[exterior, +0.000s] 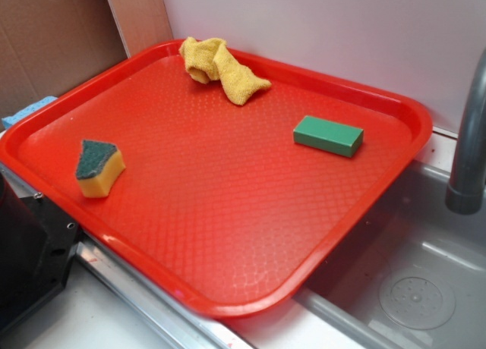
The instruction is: Grab the green block.
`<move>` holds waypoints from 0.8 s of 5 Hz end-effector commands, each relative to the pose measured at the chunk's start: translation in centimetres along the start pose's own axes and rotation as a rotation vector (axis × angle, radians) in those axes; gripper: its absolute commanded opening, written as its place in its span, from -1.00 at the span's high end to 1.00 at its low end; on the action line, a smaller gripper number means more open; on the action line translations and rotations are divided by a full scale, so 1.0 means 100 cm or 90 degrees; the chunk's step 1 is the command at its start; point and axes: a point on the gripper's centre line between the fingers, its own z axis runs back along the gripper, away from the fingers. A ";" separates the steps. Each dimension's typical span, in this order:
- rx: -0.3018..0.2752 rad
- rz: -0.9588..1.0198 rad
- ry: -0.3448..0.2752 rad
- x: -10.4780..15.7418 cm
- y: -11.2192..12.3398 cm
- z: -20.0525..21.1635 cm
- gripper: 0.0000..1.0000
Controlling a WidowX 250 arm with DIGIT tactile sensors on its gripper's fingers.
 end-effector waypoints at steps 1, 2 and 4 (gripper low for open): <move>-0.018 -0.193 -0.029 0.044 -0.017 -0.023 -1.00; -0.063 -0.318 -0.043 0.064 -0.028 -0.041 -1.00; -0.126 -0.522 -0.069 0.100 -0.048 -0.073 -1.00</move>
